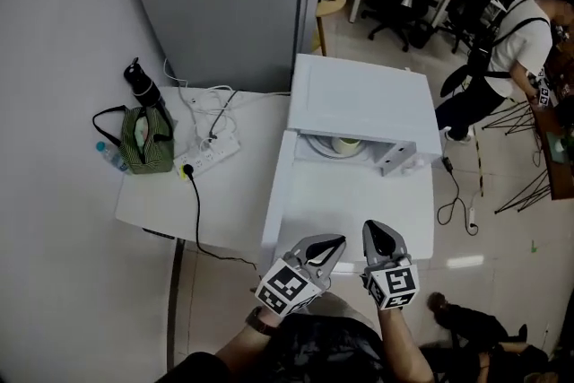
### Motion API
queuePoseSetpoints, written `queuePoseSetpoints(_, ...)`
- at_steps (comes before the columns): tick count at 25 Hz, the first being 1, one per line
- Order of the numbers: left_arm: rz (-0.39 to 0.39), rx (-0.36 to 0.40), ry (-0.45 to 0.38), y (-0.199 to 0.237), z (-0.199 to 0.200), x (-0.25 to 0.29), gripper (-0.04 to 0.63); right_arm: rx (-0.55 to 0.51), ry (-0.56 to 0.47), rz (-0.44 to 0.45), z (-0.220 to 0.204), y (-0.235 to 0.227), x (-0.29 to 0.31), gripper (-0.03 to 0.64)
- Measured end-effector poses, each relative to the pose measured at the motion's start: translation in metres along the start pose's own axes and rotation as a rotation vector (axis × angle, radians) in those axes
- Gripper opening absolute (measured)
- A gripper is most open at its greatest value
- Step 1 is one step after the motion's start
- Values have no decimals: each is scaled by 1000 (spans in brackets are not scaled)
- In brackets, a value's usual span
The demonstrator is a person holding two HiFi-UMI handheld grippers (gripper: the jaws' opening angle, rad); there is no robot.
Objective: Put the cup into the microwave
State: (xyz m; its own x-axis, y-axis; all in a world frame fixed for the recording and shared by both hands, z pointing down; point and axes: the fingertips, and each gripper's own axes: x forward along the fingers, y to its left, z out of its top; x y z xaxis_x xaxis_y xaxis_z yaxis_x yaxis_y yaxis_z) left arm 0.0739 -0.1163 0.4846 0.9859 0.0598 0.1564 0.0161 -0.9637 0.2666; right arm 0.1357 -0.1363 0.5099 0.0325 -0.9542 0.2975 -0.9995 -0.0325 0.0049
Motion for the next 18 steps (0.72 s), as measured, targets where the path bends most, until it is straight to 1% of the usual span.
queuePoseSetpoints(2, -38, 27, -10, -14, 4, -1, 2, 17, -12, -34, -3, -2, -25, 0)
queuePoseSetpoints(4, -55, 39, -10, -36, 5, -6, 2, 40, -38, -57, -3, 0, -53, 0)
queuePoseSetpoints(6, -67, 52, 5, -64, 1, -13, 2, 51, -72, -52, -2, 9, -81, 6)
queuePoseSetpoints(7, -72, 61, 17, -80, -4, -17, 2, 48, -86, -32, -2, 17, -95, 3)
queuePoseSetpoints(9, -89, 79, 42, -119, -16, -23, 2, 37, -106, 43, -8, 36, -124, 3)
queuePoseSetpoints(11, -105, 93, 56, -161, -30, -32, 2, 48, -132, 140, -17, 54, -158, 3)
queuePoseSetpoints(13, -98, 109, 73, -198, -47, -41, 2, 57, -148, 242, -27, 66, -192, 3)
queuePoseSetpoints(15, -95, 132, 124, -235, -67, -56, 2, 83, -130, 335, -45, 80, -228, 3)
queuePoseSetpoints(17, -131, 167, 178, -276, -85, -72, 2, 123, -89, 398, -69, 94, -265, 3)
queuePoseSetpoints(18, -143, 180, 189, -291, -89, -79, 2, 130, -69, 418, -80, 102, -280, 3)
